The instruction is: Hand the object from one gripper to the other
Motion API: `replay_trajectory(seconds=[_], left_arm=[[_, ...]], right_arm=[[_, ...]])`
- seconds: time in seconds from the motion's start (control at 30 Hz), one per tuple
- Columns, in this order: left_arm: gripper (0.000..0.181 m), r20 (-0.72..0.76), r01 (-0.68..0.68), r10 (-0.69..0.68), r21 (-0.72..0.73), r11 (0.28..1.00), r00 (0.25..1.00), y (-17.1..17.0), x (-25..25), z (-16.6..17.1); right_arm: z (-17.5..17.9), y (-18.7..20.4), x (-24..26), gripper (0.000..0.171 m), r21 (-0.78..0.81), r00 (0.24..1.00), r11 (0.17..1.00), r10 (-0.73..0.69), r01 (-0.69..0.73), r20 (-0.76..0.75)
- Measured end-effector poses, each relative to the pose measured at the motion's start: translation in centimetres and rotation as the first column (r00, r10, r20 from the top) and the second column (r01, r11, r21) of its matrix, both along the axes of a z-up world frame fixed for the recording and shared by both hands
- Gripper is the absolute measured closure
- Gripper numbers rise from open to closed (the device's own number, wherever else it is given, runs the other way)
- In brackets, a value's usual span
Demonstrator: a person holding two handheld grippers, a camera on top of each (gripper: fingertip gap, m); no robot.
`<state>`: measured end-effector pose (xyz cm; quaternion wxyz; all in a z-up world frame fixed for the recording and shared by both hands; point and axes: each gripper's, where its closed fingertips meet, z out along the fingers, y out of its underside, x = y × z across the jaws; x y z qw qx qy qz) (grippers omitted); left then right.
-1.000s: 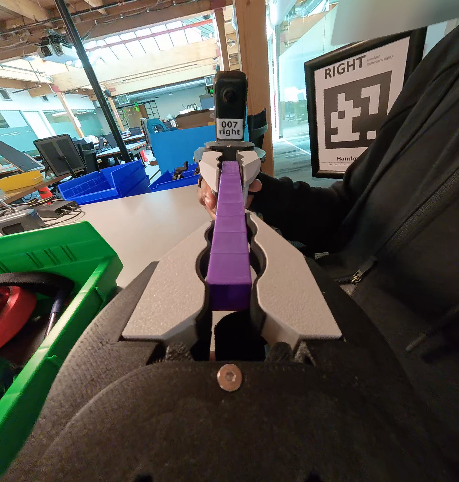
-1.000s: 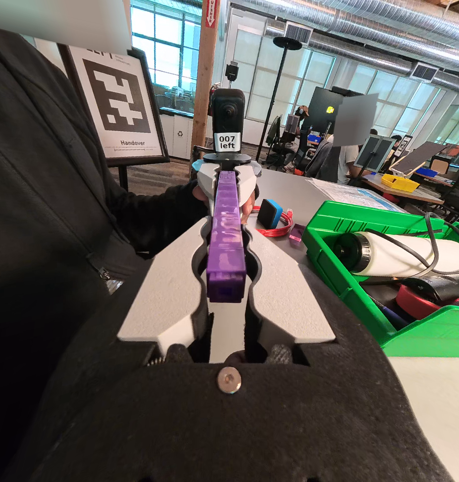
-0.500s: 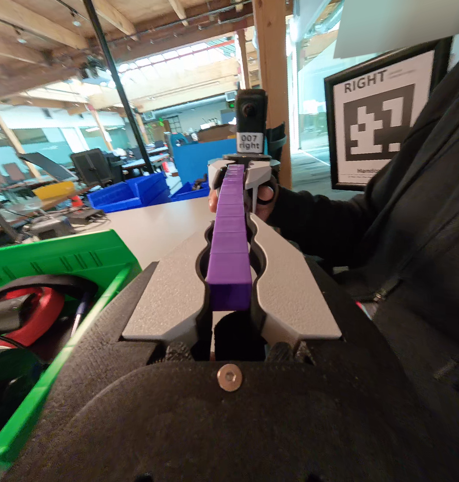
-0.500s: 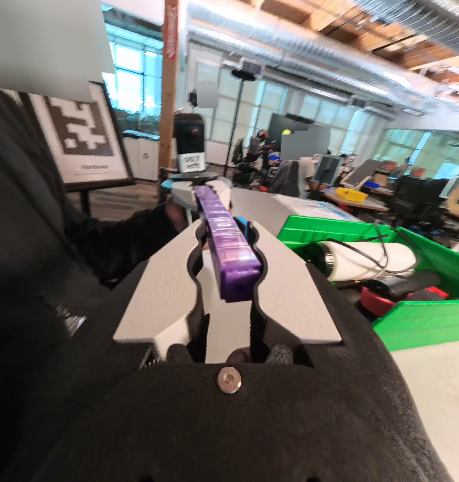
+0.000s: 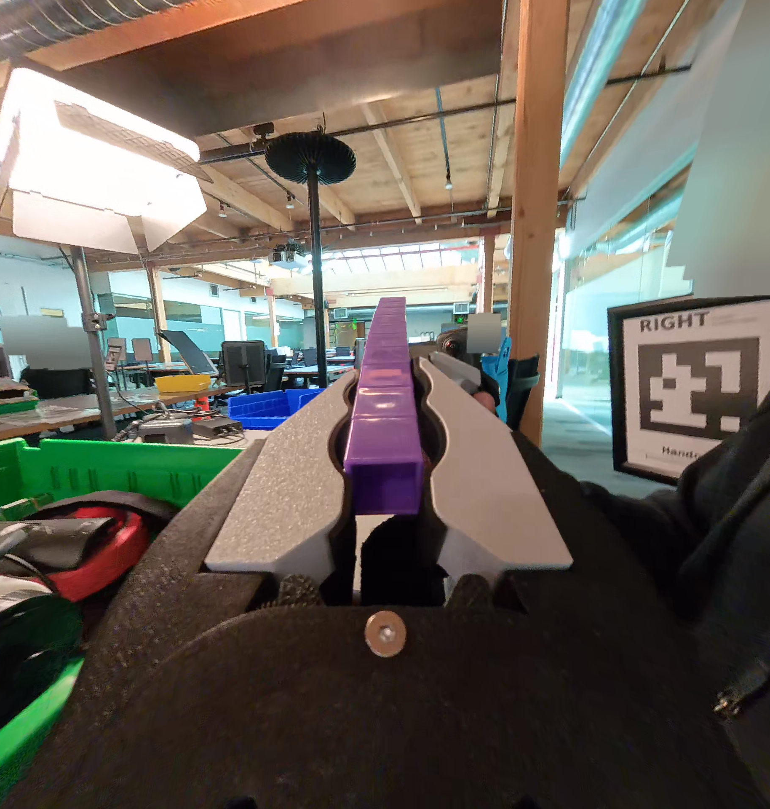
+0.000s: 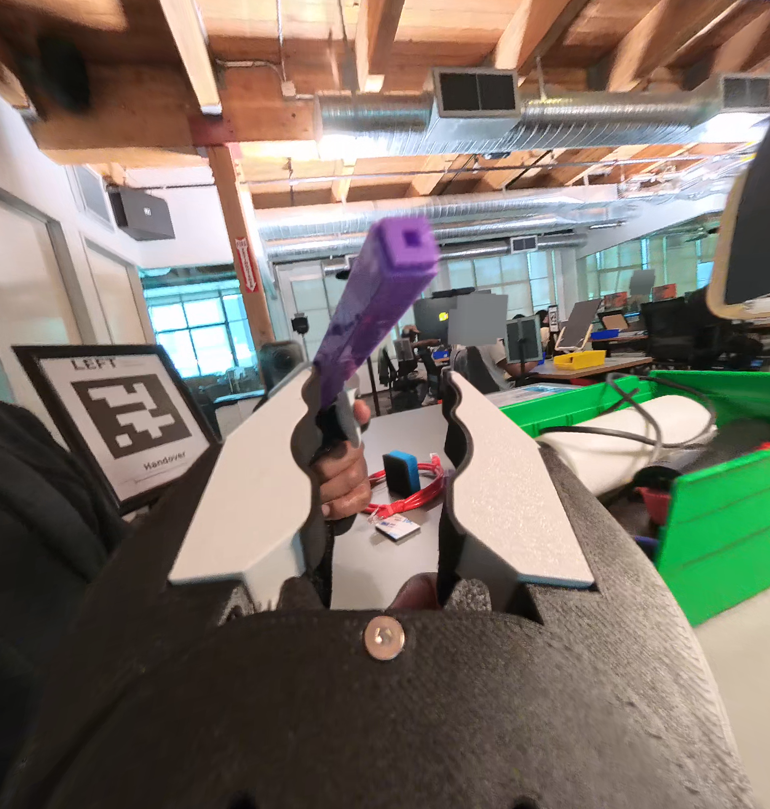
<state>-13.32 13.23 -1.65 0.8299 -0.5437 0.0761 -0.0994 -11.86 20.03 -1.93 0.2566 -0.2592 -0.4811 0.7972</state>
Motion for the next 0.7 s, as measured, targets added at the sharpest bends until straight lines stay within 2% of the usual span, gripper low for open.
replay_trajectory(seconds=[0.17, 0.27, 0.33, 0.4, 0.47, 0.57, 0.7], left_arm=[[0.159, 0.073, 0.08, -0.078, -0.034, 0.996, 0.994, 1.4, 1.2, -0.7], [0.158, 0.058, 0.086, -0.082, -0.074, 0.994, 0.995, 1.9, 1.6, -1.4], [0.158, 0.089, 0.088, -0.081, -0.076, 0.993, 0.993, 2.0, 1.4, -1.5], [0.144, 0.113, 0.092, -0.082, -0.085, 0.992, 0.99, 2.1, 1.0, -1.4], [0.129, 0.107, 0.045, -0.036, -0.09, 0.995, 0.994, 2.1, 0.0, -1.1], [0.124, 0.055, -0.065, 0.072, -0.121, 0.991, 0.996, 2.1, -2.1, -0.6], [0.12, -0.063, -0.183, 0.174, -0.222, 0.958, 0.983, 4.0, -3.8, -0.7]], right_arm=[[-0.1, -3.5, -0.7, 0.113, 0.05, 0.999, 0.998, 0.04, -0.038, -0.031], [0.7, -4.1, -1.4, 0.134, 0.021, 0.996, 0.998, 0.059, -0.058, -0.064], [1.1, -4.1, -1.9, 0.14, 0.024, 0.994, 0.996, 0.09, -0.088, -0.064], [1.6, -4.0, -2.3, 0.146, 0.065, 0.993, 0.992, 0.108, -0.106, -0.036], [1.0, -3.7, -2.8, 0.148, 0.167, 0.992, 0.979, 0.112, -0.119, 0.049], [-0.3, -1.8, -3.9, 0.148, 0.342, 0.989, 0.938, 0.004, -0.054, 0.147], [-1.5, -0.5, -5.2, 0.148, 0.425, 0.969, 0.904, -0.061, -0.048, 0.238]])
